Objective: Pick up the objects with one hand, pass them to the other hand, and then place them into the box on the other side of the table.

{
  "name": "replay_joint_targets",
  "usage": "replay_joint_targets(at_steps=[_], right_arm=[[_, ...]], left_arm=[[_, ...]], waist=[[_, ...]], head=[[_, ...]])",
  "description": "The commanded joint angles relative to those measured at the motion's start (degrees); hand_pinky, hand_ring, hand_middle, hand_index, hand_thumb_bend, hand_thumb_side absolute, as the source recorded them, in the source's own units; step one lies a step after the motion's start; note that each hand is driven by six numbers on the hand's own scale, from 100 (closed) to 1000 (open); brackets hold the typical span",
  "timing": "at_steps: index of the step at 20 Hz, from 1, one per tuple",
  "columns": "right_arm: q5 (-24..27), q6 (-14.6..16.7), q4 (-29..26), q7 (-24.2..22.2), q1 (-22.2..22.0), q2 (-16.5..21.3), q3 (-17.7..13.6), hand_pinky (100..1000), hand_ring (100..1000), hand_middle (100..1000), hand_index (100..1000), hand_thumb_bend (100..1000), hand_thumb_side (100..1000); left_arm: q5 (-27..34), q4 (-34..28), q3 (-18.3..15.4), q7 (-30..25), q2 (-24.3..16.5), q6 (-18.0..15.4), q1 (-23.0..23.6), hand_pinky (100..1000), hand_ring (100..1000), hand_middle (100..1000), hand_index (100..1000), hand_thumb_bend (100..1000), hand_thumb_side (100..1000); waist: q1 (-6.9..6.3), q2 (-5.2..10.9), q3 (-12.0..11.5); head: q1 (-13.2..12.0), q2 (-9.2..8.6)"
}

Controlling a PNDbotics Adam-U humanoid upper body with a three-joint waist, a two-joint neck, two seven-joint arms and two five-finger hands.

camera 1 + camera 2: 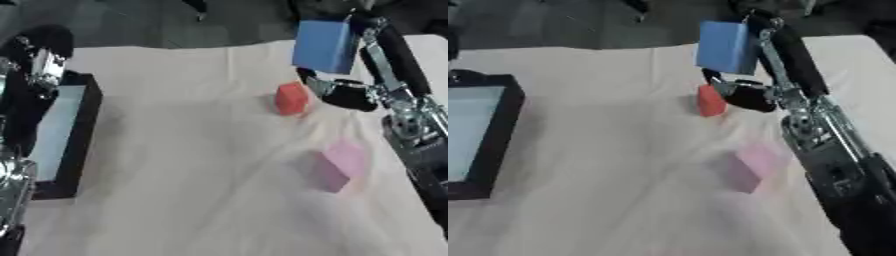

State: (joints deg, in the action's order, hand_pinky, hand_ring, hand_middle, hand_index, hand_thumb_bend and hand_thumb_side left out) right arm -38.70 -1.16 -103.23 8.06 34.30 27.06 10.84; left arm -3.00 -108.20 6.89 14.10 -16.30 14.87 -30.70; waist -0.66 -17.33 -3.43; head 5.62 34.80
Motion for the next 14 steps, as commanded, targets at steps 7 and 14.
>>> replay_joint_targets(at_steps=[7, 14], right_arm=[[-9.64, 3.1, 1.68, 4.13, 1.19, -2.88, 4.02, 768, 707, 547, 681, 100, 100], [-15.02, 4.26, 4.26, 4.3, 2.22, -4.2, 6.62, 766, 711, 560, 685, 100, 100]], left_arm=[[-5.33, -4.04, 3.79, -3.98, 0.64, 3.39, -5.34, 664, 1000, 826, 800, 399, 604], [-10.02, -3.39, 8.06, -10.75, 1.21, 8.14, -11.74, 685, 1000, 839, 820, 391, 576]], waist=[[-0.96, 3.43, -0.05], [-1.61, 4.7, -0.64]], head=[[-0.17, 1.68], [-0.22, 3.29]])
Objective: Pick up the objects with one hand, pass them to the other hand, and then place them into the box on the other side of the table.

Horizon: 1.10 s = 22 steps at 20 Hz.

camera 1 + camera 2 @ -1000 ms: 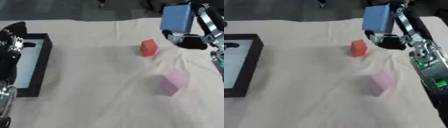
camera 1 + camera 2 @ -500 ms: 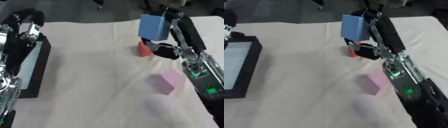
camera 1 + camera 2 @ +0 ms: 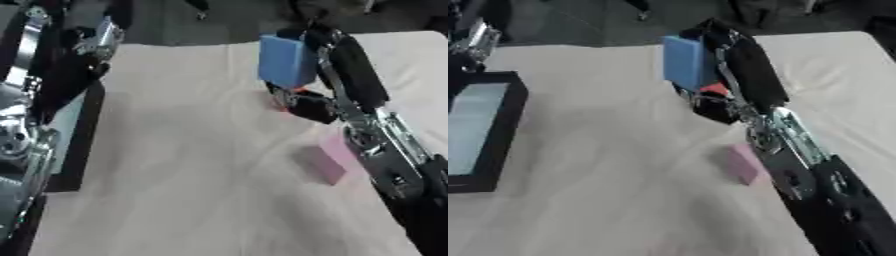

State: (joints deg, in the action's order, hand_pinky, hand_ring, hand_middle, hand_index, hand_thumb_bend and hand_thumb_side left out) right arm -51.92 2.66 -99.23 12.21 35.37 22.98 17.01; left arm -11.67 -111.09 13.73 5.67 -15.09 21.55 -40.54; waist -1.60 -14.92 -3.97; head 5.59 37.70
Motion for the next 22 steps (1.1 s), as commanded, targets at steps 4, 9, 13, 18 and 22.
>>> replay_joint_targets(at_steps=[4, 9, 13, 18, 22], right_arm=[[-4.4, 0.12, 1.62, 0.16, 1.66, -0.98, 1.39, 769, 720, 572, 691, 100, 100], [-7.69, -1.19, 4.13, 0.25, 1.73, -1.73, 2.27, 780, 735, 584, 699, 100, 100], [-9.41, -2.56, 6.15, 2.25, 1.73, -2.55, 2.44, 777, 737, 587, 703, 100, 100], [-11.26, -4.7, 8.15, 5.65, 2.29, -3.46, 2.5, 776, 743, 592, 709, 100, 100], [-11.84, -5.41, 8.88, 6.78, 2.5, -3.98, 2.36, 766, 737, 593, 712, 100, 100]], left_arm=[[-2.24, 1.58, 4.45, -7.85, 1.17, 4.67, -4.84, 694, 1000, 850, 833, 380, 611], [-3.86, 8.3, 7.31, -12.44, 2.4, 9.85, -7.55, 744, 1000, 882, 856, 415, 570], [-1.41, 13.03, 8.4, -12.14, 3.59, 14.86, -8.69, 781, 1000, 900, 866, 463, 480], [1.53, 14.27, 10.22, -10.45, 4.16, 18.96, -9.51, 820, 1000, 912, 881, 514, 436], [1.88, 14.73, 10.35, -9.41, 4.35, 19.97, -9.62, 893, 1000, 943, 923, 586, 324]], waist=[[-1.06, 2.82, -0.49], [-1.91, 3.92, -1.33], [-2.56, 4.61, -1.98], [-2.83, 4.89, -2.24], [-3.09, 5.09, -2.47]], head=[[-0.37, 0.73], [-0.1, 2.06], [0.12, 2.83], [0.56, 3.2], [0.62, 3.5]])
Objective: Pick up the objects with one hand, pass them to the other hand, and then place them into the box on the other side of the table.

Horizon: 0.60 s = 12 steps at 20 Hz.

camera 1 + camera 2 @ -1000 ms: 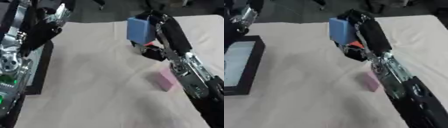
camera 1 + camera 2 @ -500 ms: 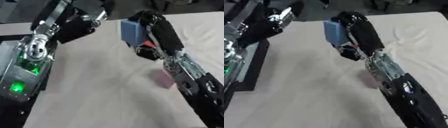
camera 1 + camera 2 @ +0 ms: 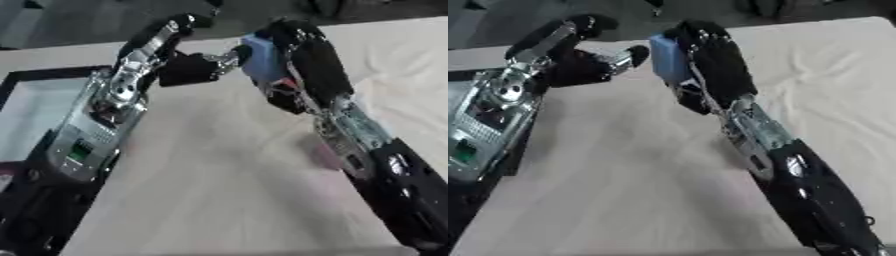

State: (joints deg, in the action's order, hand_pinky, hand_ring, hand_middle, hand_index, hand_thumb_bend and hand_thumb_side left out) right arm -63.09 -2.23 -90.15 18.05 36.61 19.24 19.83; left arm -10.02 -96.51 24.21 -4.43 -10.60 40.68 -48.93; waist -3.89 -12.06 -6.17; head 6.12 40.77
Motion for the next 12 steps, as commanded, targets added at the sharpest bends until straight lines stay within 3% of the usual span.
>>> replay_joint_targets(at_steps=[1, 6, 12], right_arm=[[-1.0, -1.19, 0.18, 1.5, 1.38, -0.71, -0.59, 766, 737, 593, 713, 100, 100], [-1.18, -2.73, 1.02, 4.84, 1.19, -2.06, 0.2, 754, 723, 580, 707, 100, 100], [-0.55, -1.38, 1.48, 7.42, 1.43, -2.92, 0.87, 749, 715, 574, 702, 100, 100]], left_arm=[[-0.1, 1.04, -0.24, 1.37, 0.36, 1.51, -1.54, 894, 1000, 944, 924, 594, 318], [1.29, 2.16, 1.01, 5.7, 2.16, 5.11, -2.13, 892, 1000, 938, 923, 635, 306], [5.32, 2.61, 2.6, 8.88, 3.2, 5.62, -2.24, 890, 1000, 933, 921, 669, 299]], waist=[[-1.03, 2.39, -0.47], [-1.6, 2.77, -0.85], [-1.63, 2.73, -0.79]], head=[[0.2, 0.67], [0.58, 0.97], [-0.06, 1.15]])
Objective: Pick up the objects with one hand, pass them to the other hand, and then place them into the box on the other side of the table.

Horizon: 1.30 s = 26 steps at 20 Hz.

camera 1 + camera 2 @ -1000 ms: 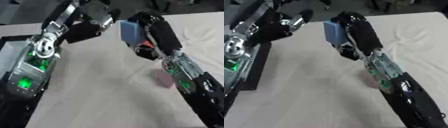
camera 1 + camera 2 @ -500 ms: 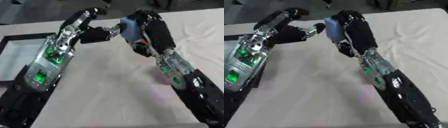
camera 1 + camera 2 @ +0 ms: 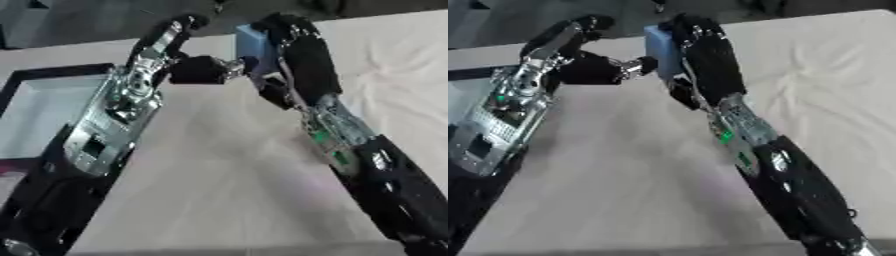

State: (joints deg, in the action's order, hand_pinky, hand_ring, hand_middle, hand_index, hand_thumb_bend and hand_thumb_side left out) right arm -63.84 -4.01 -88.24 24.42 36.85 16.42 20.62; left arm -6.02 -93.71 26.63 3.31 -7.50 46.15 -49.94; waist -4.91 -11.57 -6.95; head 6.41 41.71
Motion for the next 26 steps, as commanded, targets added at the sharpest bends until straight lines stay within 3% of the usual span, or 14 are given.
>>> replay_joint_targets(at_steps=[1, 12, 26], right_arm=[[0.16, 0.64, -0.44, 1.41, 1.3, -0.16, 0.14, 749, 714, 574, 702, 100, 100], [1.01, 2.94, -1.38, 3.6, 1.56, -0.37, 1.36, 748, 709, 569, 697, 100, 100], [3.34, 6.48, -1.7, 4.26, 1.49, -0.29, 2.37, 744, 703, 563, 692, 100, 100]], left_arm=[[1.83, 0.09, 0.2, 1.42, 0.24, 0.35, -1.23, 890, 1000, 933, 920, 669, 301], [4.58, 2.36, 0.36, 5.02, 1.18, 0.67, -1.25, 882, 1000, 925, 911, 645, 309], [5.02, 6.63, 0.95, 5.82, 2.95, -0.89, -1.29, 826, 1000, 877, 861, 505, 341]], waist=[[-0.58, 2.22, -0.04], [-0.33, 1.93, 0.0], [-0.22, 1.88, 0.22]], head=[[-0.44, 0.26], [-0.92, -0.25], [-0.97, -0.19]])
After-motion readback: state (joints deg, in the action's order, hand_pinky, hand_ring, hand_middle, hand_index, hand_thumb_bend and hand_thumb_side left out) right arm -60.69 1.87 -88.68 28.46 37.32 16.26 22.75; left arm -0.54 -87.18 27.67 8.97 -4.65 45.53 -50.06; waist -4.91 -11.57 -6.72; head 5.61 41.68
